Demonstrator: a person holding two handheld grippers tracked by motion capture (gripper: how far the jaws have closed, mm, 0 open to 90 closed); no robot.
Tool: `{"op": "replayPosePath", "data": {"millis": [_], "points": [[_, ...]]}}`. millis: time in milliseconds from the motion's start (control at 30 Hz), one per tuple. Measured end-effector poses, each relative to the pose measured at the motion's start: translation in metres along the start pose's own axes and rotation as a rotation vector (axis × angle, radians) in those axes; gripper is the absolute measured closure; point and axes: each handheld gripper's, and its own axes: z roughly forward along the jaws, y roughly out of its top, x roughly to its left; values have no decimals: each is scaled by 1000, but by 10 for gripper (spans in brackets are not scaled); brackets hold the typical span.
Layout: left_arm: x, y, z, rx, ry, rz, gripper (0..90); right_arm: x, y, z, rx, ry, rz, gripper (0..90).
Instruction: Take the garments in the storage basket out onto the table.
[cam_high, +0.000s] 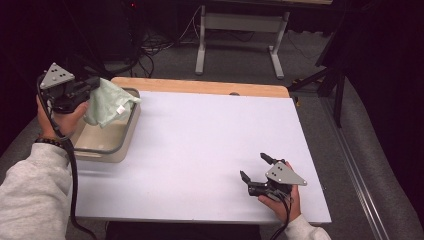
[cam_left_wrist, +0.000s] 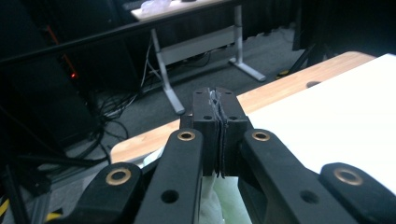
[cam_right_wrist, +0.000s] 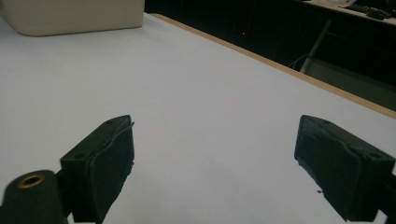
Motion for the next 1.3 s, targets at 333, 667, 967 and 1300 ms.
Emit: {"op": "replayPosePath", "data": {"millis": [333,667,967,1300], "points": [[-30,14,4,-42,-97,20,885,-2,0,-1,-6,5,10,125],[-64,16,20,-47,-166,65,885,-3,-1,-3,-13,0,17,126],[-98,14,37,-47,-249,106,885,-3,-2,-3,-3,6,15,127],[-129,11,54,-38,-327,130,885,-2,-2,-4,0,5,11,128]]}}
